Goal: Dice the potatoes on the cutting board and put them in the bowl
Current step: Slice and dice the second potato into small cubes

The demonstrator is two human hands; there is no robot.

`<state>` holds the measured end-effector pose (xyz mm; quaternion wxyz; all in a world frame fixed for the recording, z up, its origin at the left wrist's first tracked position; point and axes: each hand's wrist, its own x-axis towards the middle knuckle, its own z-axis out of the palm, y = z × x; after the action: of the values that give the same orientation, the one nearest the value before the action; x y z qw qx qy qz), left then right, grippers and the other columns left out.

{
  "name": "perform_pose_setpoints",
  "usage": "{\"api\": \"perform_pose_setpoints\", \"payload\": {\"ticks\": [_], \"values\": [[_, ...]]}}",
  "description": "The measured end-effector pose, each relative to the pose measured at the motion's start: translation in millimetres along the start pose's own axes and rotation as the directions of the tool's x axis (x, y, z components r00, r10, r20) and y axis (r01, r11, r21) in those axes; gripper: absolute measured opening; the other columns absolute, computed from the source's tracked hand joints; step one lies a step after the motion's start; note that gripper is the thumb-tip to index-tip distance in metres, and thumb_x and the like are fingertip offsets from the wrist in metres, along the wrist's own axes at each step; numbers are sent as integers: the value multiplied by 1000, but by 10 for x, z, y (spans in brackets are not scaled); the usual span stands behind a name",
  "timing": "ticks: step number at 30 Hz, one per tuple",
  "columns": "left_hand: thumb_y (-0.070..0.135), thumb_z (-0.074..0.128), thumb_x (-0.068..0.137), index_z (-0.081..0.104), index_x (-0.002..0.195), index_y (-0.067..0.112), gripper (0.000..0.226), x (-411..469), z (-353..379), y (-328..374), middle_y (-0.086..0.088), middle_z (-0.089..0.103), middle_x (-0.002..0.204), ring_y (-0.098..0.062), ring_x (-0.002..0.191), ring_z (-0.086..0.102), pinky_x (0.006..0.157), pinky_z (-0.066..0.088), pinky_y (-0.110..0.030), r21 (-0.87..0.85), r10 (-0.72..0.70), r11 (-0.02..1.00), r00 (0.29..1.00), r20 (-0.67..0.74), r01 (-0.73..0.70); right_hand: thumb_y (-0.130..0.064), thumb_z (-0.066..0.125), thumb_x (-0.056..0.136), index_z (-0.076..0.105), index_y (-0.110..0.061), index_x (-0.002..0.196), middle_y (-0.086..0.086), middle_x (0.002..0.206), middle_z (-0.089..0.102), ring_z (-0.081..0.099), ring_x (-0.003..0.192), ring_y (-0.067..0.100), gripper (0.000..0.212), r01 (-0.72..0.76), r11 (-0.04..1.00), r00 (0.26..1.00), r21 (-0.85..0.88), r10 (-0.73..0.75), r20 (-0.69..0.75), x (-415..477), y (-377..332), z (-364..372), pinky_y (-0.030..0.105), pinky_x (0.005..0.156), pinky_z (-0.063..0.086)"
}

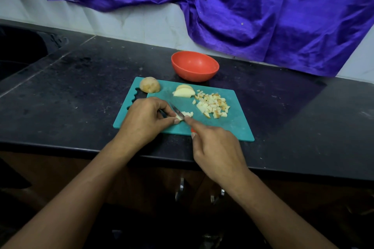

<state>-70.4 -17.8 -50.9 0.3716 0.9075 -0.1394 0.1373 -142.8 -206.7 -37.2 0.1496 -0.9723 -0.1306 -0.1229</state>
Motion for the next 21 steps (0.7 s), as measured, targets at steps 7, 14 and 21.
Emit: {"api": "perform_pose_setpoints", "payload": {"ticks": [7,14,21], "values": [[24,84,83,75,85,40,18,-21,-85,-10,21,72,85,2,79,65,73,53,-20,-57,-21,998,997,69,25,-29,42,105,32,-37,159,-9,90,56,54,82,12,56,32,995,998,-98,-25,66,45,-11,-26,31,68,38],[19,83,85,80,92,29,12,-22,-106,-27,17,73,94,1,91,66,87,54,-23,-50,-20,999,998,64,23,-29,48,105,44,-38,153,-12,83,61,49,63,5,49,14,997,1000,79,-13,-11,-25,70,23,22,57,36],[17,84,82,74,83,28,15,-25,-100,6,16,72,80,5,76,65,66,46,-6,-79,-46,996,998,53,50,-29,45,105,40,-37,155,-9,93,65,59,79,10,51,69,998,997,-13,-68,32,-1,68,27,35,69,51]]}}
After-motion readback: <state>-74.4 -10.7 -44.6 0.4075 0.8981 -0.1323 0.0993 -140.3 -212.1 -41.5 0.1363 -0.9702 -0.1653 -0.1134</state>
